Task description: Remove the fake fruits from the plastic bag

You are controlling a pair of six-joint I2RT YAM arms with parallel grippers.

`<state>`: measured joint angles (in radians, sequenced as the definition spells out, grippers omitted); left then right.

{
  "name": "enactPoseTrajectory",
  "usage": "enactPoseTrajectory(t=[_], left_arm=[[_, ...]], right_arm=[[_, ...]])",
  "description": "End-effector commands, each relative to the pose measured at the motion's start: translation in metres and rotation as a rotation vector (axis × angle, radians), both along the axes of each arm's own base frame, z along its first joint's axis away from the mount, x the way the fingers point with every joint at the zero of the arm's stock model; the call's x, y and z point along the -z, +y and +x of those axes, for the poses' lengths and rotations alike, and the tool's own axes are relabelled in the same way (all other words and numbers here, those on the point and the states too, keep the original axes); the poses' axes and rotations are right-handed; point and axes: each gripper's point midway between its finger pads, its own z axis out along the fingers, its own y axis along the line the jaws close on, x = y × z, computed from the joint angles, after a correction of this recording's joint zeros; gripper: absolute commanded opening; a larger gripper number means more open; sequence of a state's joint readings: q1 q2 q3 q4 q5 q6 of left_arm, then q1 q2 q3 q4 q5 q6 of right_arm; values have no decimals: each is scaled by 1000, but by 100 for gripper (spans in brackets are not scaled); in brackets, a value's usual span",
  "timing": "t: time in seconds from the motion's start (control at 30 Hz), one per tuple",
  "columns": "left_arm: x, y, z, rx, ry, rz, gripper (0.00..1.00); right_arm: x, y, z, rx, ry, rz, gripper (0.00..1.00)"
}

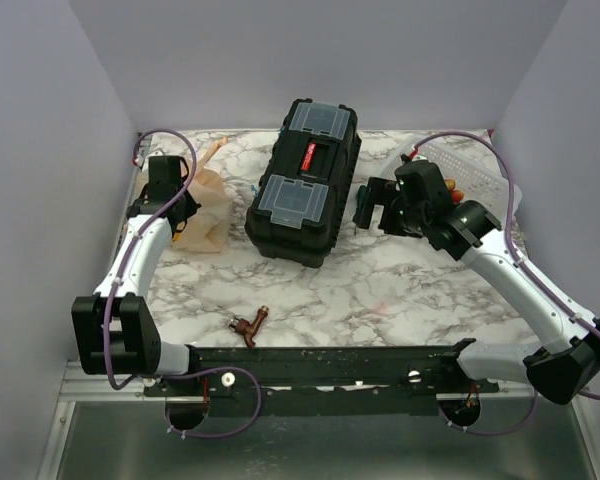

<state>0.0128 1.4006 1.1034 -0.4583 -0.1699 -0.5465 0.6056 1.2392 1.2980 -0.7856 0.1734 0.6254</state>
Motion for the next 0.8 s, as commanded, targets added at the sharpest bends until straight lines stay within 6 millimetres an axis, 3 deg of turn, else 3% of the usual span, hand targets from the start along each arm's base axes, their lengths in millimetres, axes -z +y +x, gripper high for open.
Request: enactPoseTrajectory(t=[0.0,0.17,0.37,0.57,0.77], left_arm=[[3,-11,-35,-89,62,-51,0],[9,-35,-62,-22,83,-139,0],[3,-45,-94,21,31,-166,0],[0,-50,-117,65,-13,-186,0],[-7,-59,-129,107,-35,-229,0]], right_arm=[[-12,22,-6,-106,-61,55,100],[-11,52,-10,-188,-120,112,100],[-34,105,-14,-280,-243,164,100],[-44,166,-30,-397,-353,302,100],[-46,218,-59,-501,-398,372,100]])
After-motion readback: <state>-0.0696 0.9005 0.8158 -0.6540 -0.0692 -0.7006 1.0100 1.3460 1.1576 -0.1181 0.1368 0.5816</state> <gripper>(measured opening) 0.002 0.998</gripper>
